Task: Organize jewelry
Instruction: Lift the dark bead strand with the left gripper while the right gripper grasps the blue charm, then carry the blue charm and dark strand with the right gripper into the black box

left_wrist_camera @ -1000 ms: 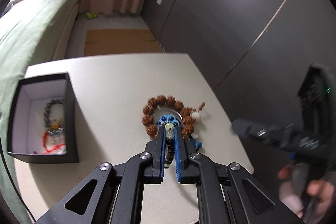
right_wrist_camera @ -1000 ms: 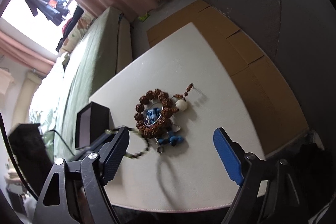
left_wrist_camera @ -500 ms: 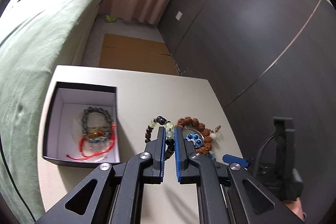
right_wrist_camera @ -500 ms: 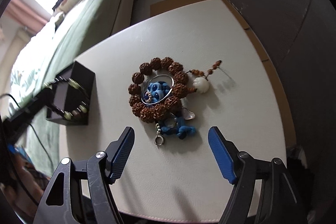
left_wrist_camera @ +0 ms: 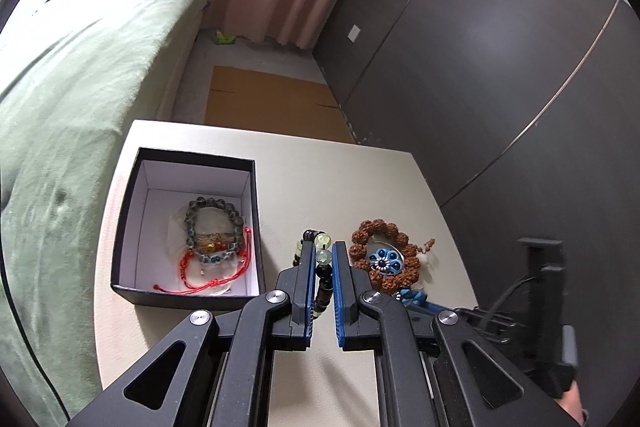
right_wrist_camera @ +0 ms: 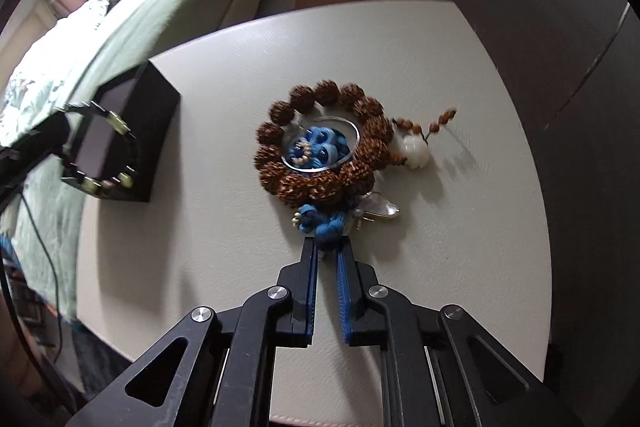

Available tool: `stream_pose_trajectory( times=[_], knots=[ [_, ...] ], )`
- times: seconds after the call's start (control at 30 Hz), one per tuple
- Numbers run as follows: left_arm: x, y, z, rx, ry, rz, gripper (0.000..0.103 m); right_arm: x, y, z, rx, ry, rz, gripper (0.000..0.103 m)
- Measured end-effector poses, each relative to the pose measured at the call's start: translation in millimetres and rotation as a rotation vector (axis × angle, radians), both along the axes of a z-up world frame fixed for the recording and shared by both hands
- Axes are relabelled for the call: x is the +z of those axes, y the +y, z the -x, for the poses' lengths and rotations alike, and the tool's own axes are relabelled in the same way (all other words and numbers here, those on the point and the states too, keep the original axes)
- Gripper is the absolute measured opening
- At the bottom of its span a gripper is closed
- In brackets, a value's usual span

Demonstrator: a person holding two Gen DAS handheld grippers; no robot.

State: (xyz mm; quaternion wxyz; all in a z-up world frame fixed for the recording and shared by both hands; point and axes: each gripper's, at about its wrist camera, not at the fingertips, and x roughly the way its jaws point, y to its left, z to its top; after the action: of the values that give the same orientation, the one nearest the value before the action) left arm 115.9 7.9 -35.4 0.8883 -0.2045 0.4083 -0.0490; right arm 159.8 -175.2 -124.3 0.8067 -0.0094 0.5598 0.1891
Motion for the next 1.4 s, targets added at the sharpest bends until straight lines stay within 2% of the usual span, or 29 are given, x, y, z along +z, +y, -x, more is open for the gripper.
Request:
stream_pose_trajectory(
  times=[0.13, 0.5, 0.77, 1.13, 1.4],
  knots=[
    [6, 0, 5, 0.018, -0.022, -0.01, 0.008, 20, -12, 7, -0.014, -0.043, -0.053, 0.008],
    [17, -2, 13, 0.025, -0.054, -0.015, 0.008, 62, -37, 15, -0.041, -0.108, -0.278, 0.009],
    [27, 17, 16, 0.061, -0.084, 0.015, 0.008, 68, -23, 15, -0.023, -0.102, -0.413, 0.009],
    [29, 52, 13, 0.112, -0.092, 0.053, 0.008, 72, 0, 10, -0.009, -0.123, -0.497, 0.009],
    [19, 64, 0, 0.146, -0.062, 0.035, 0.008, 71, 26, 0, 0.018, -0.116, -0.525, 0.009]
  ],
)
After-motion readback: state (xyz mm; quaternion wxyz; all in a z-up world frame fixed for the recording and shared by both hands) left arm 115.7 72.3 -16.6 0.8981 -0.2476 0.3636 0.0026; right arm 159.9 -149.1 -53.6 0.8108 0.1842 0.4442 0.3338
